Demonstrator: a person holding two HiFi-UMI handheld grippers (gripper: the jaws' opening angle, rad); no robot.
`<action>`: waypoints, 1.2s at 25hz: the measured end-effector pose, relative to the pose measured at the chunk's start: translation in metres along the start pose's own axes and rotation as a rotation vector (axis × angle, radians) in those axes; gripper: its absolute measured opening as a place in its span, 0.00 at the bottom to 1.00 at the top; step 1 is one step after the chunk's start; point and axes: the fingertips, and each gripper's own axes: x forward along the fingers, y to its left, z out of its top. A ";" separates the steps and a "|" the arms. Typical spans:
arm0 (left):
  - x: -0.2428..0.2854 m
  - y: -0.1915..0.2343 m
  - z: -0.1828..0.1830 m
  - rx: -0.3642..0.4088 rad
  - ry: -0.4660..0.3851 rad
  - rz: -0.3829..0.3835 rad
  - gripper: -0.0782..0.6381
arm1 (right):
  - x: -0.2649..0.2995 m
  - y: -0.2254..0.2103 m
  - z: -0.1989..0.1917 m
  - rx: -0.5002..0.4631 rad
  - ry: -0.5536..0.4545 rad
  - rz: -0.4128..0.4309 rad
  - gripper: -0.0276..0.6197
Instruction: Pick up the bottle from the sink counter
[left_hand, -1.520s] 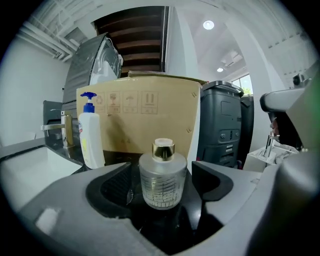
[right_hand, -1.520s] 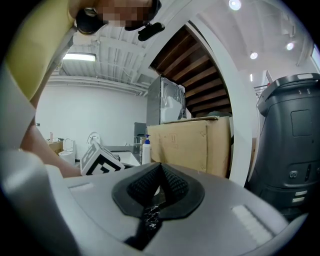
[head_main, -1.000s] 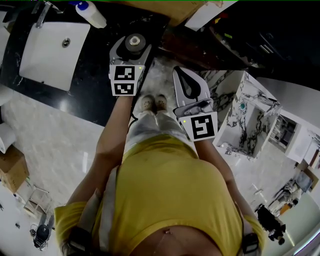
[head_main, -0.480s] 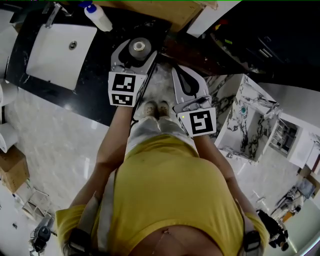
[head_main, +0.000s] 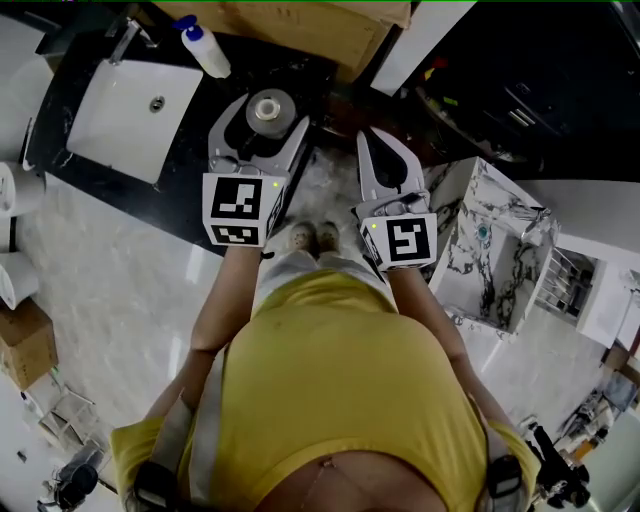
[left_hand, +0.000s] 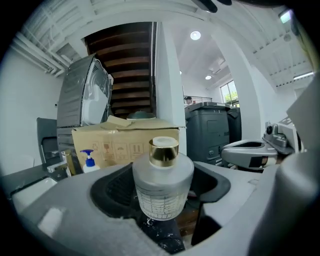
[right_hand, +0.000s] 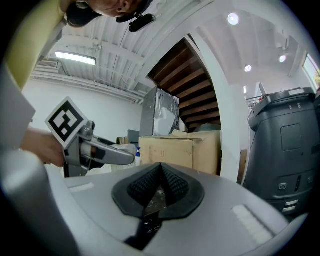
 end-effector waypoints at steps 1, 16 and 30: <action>-0.005 -0.002 0.005 0.001 -0.009 0.008 0.58 | -0.002 -0.004 0.003 0.000 -0.007 -0.012 0.04; -0.048 -0.033 0.006 0.018 -0.026 0.037 0.58 | -0.023 -0.019 0.032 -0.050 -0.034 -0.064 0.04; -0.060 -0.031 0.008 0.030 -0.041 0.033 0.58 | -0.033 -0.014 0.030 -0.040 -0.035 -0.091 0.04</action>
